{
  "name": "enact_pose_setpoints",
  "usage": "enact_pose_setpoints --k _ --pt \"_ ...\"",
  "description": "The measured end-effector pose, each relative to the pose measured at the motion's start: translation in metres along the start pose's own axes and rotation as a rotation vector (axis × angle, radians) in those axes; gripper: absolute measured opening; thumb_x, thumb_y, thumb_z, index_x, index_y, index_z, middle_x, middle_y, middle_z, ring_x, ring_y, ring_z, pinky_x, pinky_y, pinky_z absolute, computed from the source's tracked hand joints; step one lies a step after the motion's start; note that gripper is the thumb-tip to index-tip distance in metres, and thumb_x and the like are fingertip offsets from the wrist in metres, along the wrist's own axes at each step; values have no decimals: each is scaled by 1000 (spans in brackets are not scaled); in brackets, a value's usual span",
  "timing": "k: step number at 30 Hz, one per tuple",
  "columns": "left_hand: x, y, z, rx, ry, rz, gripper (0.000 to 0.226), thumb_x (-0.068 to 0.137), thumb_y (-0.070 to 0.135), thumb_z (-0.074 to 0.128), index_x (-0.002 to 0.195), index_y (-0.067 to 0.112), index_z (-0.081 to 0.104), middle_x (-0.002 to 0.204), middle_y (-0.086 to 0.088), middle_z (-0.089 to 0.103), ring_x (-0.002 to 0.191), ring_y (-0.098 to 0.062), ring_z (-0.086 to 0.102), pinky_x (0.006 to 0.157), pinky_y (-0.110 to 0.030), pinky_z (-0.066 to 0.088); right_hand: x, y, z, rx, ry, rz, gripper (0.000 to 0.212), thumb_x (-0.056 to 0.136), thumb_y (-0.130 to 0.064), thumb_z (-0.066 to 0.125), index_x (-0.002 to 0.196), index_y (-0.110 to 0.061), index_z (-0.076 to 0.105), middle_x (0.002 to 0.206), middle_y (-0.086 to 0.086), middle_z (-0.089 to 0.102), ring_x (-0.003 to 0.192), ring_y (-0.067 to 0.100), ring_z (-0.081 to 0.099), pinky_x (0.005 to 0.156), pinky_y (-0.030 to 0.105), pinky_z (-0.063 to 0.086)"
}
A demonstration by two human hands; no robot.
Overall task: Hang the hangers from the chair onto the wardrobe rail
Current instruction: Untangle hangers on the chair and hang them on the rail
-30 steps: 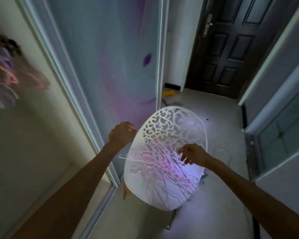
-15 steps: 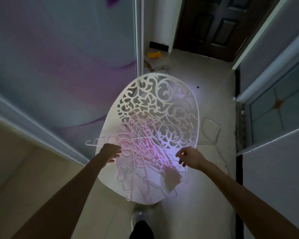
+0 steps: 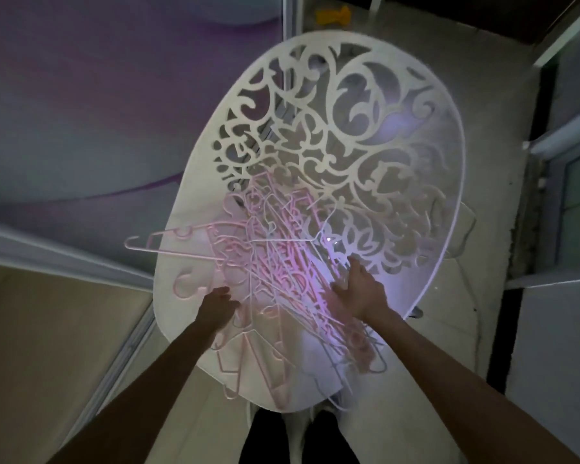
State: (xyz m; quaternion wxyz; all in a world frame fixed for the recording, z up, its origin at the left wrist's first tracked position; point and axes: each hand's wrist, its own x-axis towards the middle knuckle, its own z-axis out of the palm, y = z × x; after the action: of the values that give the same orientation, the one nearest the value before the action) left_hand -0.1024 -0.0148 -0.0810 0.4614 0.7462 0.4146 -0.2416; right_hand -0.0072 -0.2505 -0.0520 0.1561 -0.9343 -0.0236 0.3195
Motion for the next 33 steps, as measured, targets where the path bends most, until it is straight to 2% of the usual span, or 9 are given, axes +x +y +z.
enact_pose_setpoints --k 3,7,10,13,18,21,25,28,33 --pt "6 -13 14 -75 26 13 43 85 -8 58 127 -7 50 114 -13 61 98 -12 65 69 -10 46 10 1 18 164 116 44 37 92 -27 49 127 -16 43 110 11 64 103 32 60 88 42 48" --pt "2 -12 19 20 37 64 37 82 7 67 119 8 62 124 -9 62 112 -25 61 94 -30 44 7 8 28 245 317 -65 23 97 -28 41 106 -15 58 98 7 66 90 27 62 74 34 45" --pt "3 -11 17 -14 52 149 34 78 11 72 112 10 67 119 -9 66 108 -24 63 93 -31 46 5 14 20 320 435 -178 22 98 -27 43 102 -16 61 90 4 66 81 22 62 64 27 37" --pt "6 -14 10 -81 220 189 29 76 10 71 104 13 70 110 -9 70 98 -27 67 84 -32 49 4 17 1 293 479 -321 27 99 -29 41 110 -18 63 65 -4 58 55 11 51 51 27 30" --pt "-2 -39 -11 -61 456 -11 41 81 6 65 121 11 56 122 -15 59 105 -33 61 88 -42 49 -8 27 -19 359 326 -513 28 98 -21 46 120 -22 62 58 11 58 47 10 47 45 20 33" --pt "-5 -52 -18 -71 361 -99 54 80 7 67 129 4 46 128 -18 55 113 -37 56 95 -45 45 -18 23 -28 400 201 -581 33 96 -33 43 124 -25 59 65 12 64 46 5 42 47 18 34" --pt "-11 -53 -9 -103 345 -108 58 82 18 69 131 3 43 130 -20 53 121 -35 50 101 -41 38 -31 6 -43 479 90 -591 29 96 -14 49 117 -30 62 49 -6 32 42 5 26 46 13 21" --pt "-12 -42 2 -92 408 19 52 82 20 69 129 8 49 127 -17 53 118 -35 50 103 -44 39 -32 -5 -48 561 -10 -497 26 94 -7 51 102 -25 67 44 -11 44 39 4 33 46 11 26" --pt "-3 -41 4 -39 186 -13 62 82 18 68 137 10 41 138 -18 45 127 -35 44 108 -41 34 -10 -15 -48 429 -91 -367 16 92 -19 56 101 -12 67 67 6 51 52 10 41 52 18 34"
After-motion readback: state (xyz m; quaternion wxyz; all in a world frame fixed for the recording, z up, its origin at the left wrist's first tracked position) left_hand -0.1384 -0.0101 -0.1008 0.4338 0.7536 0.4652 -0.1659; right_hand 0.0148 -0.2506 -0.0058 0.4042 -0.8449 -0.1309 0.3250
